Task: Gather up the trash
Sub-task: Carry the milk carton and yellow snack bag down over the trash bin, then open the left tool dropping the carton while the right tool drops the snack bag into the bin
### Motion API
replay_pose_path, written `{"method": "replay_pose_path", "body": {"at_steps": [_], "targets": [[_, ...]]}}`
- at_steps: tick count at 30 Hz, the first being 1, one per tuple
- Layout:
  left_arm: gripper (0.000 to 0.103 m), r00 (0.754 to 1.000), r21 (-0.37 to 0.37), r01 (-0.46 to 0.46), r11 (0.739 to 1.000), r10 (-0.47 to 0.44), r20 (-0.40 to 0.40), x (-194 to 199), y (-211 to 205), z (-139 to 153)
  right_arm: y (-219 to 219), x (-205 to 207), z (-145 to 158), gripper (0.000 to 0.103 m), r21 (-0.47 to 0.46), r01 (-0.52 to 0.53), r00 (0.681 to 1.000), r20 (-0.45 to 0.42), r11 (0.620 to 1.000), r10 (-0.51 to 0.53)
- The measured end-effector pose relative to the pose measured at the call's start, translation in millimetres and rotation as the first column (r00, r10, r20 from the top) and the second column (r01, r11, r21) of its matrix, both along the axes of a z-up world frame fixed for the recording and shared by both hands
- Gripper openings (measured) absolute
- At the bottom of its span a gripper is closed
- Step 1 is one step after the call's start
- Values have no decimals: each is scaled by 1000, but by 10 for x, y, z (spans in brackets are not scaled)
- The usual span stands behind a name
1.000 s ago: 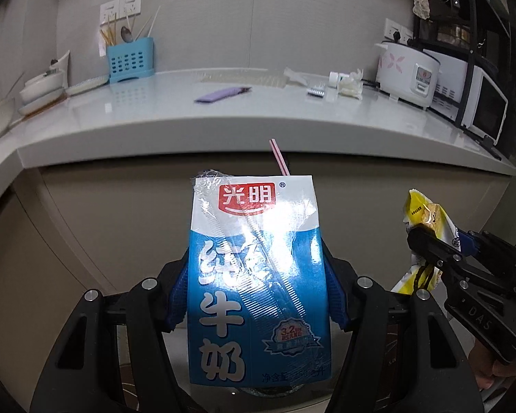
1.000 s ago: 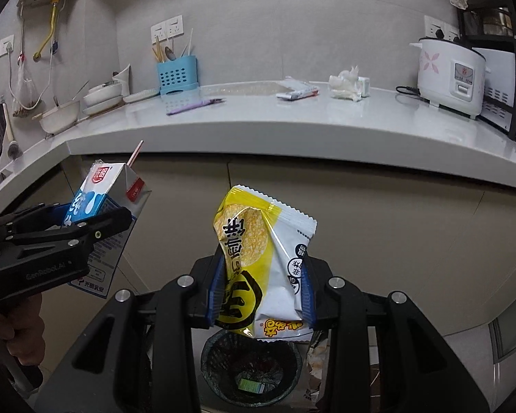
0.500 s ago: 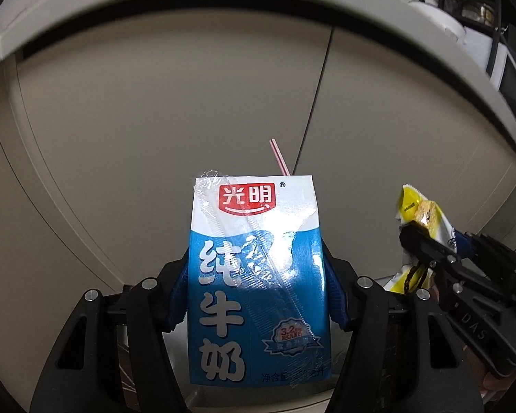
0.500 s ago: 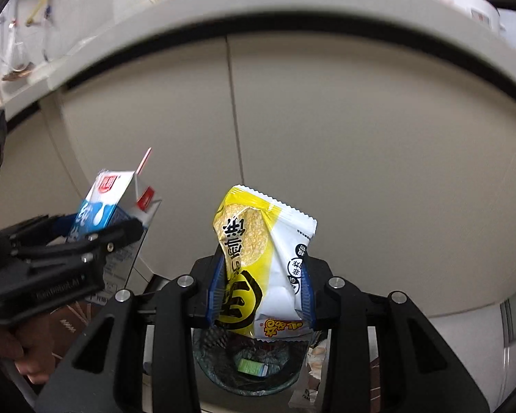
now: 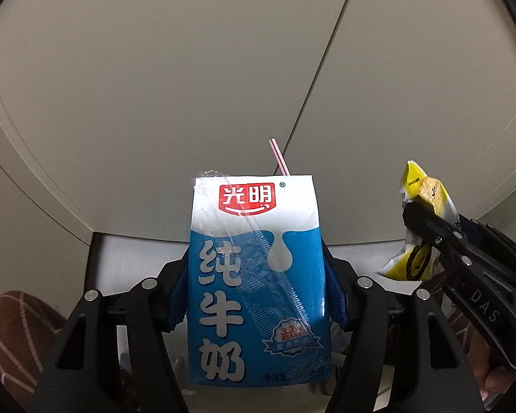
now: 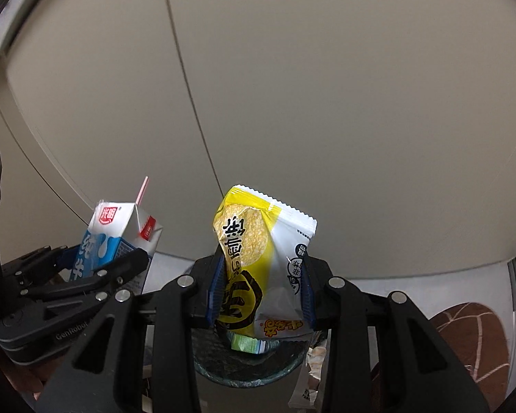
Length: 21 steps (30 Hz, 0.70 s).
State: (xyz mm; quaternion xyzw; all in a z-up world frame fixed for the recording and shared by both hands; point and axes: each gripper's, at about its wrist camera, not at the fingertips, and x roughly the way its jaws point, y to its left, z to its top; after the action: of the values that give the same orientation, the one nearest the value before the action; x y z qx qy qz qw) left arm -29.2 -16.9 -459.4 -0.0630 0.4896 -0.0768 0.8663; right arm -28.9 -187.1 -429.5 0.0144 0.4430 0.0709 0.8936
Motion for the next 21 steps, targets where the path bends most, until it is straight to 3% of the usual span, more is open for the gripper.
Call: {"method": "replay_pose_path", "body": {"at_steps": [8,17,21], "targets": [[62,994,30,81,996,-78,-71,142,-153,-336,-50,291,-364,34,17,52,991,-124,999,-50],[64,983,34,135,990,-130,-128,248,-212,-560,-139,378,-442,35,49,79,987,-142,996,-71],[73,985,22,127,992,-123,-123,291,-214,-566,-195,298,-452,36,61,88,987,-141,994,-78]]}}
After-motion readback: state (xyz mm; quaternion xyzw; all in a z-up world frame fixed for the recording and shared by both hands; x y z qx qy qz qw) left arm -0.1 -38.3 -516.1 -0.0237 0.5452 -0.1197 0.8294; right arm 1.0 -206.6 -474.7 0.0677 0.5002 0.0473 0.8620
